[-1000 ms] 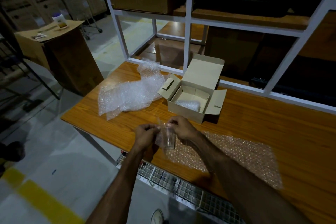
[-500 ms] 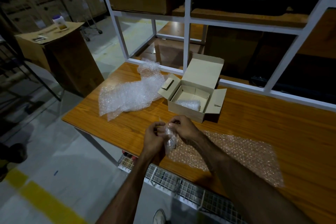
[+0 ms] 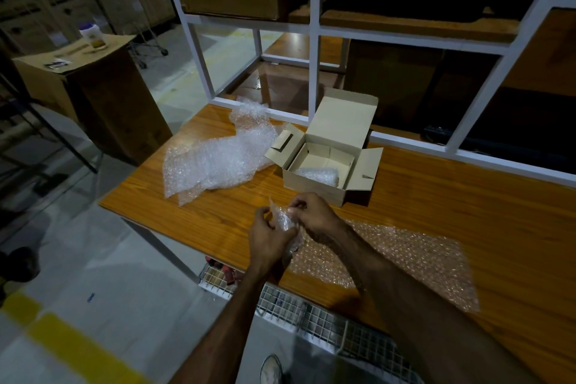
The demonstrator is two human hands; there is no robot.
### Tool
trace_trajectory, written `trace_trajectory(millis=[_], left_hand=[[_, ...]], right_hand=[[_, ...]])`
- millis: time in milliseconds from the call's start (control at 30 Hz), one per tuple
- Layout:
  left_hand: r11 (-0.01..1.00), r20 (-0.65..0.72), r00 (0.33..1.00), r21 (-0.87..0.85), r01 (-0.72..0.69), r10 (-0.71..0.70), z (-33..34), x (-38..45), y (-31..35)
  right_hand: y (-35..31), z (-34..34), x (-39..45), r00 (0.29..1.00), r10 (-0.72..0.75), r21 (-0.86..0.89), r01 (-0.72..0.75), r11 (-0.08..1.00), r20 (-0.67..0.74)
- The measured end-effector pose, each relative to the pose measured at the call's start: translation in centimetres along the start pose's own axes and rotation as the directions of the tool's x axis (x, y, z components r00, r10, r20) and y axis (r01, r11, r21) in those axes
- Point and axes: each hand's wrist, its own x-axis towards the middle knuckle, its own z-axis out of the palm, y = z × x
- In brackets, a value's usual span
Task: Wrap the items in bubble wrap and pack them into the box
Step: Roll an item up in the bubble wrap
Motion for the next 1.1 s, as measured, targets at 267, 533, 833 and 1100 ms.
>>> trace_trajectory(millis=[267,533,833,1100], left_hand=[[0.999,-0.121,0.993,0.046,0.002,0.004,1.4,-1.6,0.3],[0.994,-0.088,0.996,0.114,0.001,0.009,1.7,-1.0,0.4],[0.985,-0.11,0.99,0.157,-0.07,0.087,3.1,-1.6,0.6],[0.895,-0.143,0.909,0.286,-0.342,0.392,5.4,-4.5,1.2]], right_hand=[[2.0,-0.4,-2.7,0.995,0.076,-0.039,-0.078,0.996,-0.064],[3.9,2.2,-6.2,0.961,0.198,0.108,-0.18,0.978,-0.193],[3.8,1.8,-6.9,0.97,0.216,0.108,-0.204,0.973,-0.109],[5.4,-0.8,-10.4,0.97,-0.041,-0.423,-0.066,0.904,-0.24]])
